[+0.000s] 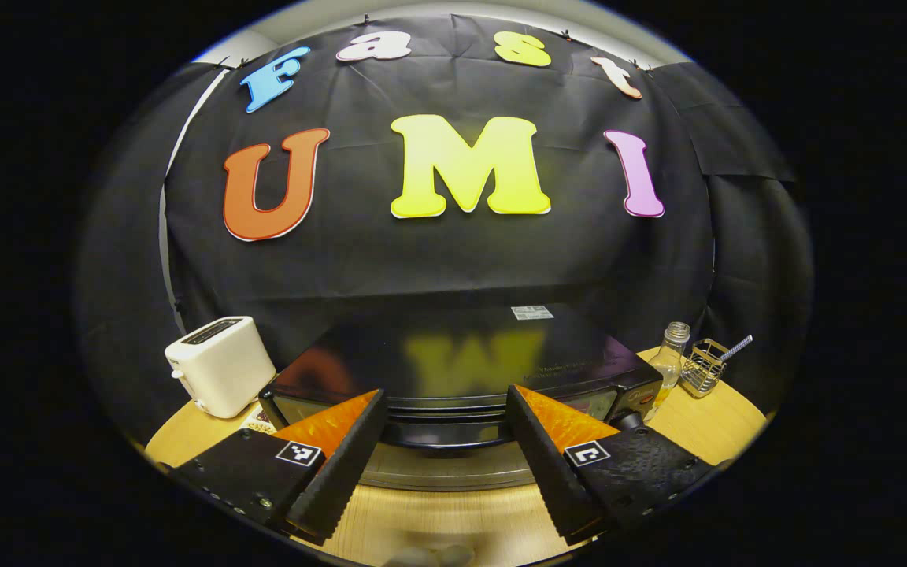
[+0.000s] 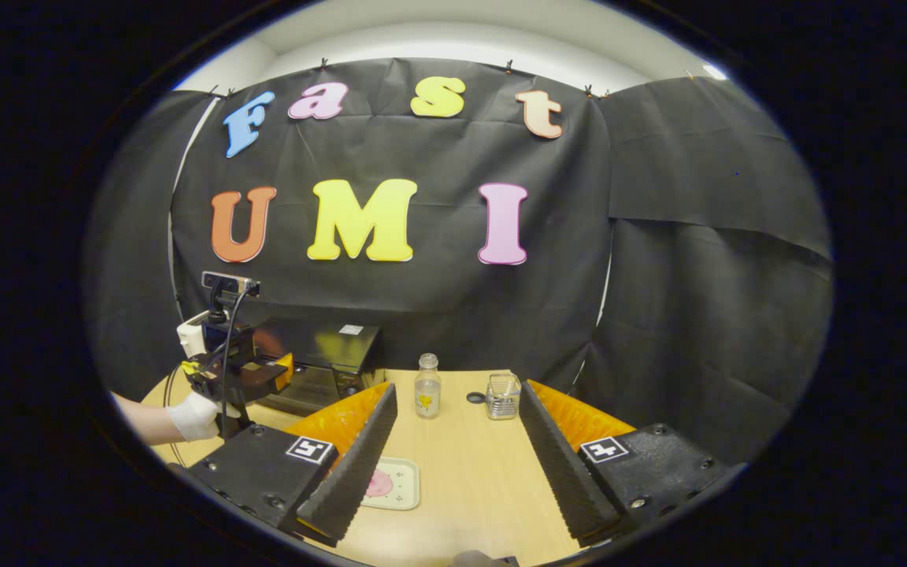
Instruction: Open the electric oven with the left hand, put the food in, and close the electric oven.
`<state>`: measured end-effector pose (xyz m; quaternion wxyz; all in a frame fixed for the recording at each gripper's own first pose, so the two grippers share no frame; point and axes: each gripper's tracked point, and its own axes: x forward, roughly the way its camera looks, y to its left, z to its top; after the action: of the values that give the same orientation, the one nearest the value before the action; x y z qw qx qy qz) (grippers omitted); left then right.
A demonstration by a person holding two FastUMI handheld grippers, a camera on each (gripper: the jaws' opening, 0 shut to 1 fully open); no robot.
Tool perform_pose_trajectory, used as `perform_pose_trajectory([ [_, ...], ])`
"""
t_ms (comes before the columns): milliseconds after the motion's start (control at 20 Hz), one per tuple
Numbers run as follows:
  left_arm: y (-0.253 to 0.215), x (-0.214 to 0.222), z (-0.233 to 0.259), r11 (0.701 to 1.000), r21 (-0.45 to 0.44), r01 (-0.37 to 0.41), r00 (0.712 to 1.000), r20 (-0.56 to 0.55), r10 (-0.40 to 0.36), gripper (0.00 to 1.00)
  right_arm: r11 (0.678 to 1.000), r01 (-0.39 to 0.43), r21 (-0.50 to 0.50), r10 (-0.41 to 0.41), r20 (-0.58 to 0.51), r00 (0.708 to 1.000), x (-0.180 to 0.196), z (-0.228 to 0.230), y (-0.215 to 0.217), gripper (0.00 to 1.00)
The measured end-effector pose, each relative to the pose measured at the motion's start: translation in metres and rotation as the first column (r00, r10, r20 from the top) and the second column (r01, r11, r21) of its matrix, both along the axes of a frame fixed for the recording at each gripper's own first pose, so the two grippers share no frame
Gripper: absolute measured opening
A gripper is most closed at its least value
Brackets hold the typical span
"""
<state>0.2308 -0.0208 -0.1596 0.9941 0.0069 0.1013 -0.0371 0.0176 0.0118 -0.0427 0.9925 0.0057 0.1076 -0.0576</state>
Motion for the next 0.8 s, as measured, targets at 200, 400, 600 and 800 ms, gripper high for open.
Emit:
perform_pose_trajectory([
  [200, 0.001, -0.015, -0.005, 1.0, -0.007, 0.019, 1.0, -0.016, -0.019, 0.96, 1.0, -0.014, 0.011, 0.014, 0.004, 1.0, -0.003, -0.001, 0.007, 0.97],
  [400, 0.003, -0.026, -0.008, 0.999, -0.004, 0.034, 0.999, -0.037, -0.034, 0.96, 0.999, -0.021, 0.024, 0.021, 0.003, 1.0, -0.009, -0.003, 0.01, 0.96],
  [600, 0.004, -0.047, -0.014, 1.0, 0.006, 0.031, 0.998, -0.054, -0.03, 0.96, 0.999, -0.023, 0.03, 0.023, 0.001, 1.0, -0.022, -0.006, 0.011, 0.96],
  [800, 0.004, -0.073, -0.031, 0.999, 0.009, 0.04, 0.996, -0.086, -0.039, 0.96, 0.999, -0.024, 0.03, 0.024, -0.002, 1.0, -0.037, -0.01, 0.01, 0.96],
])
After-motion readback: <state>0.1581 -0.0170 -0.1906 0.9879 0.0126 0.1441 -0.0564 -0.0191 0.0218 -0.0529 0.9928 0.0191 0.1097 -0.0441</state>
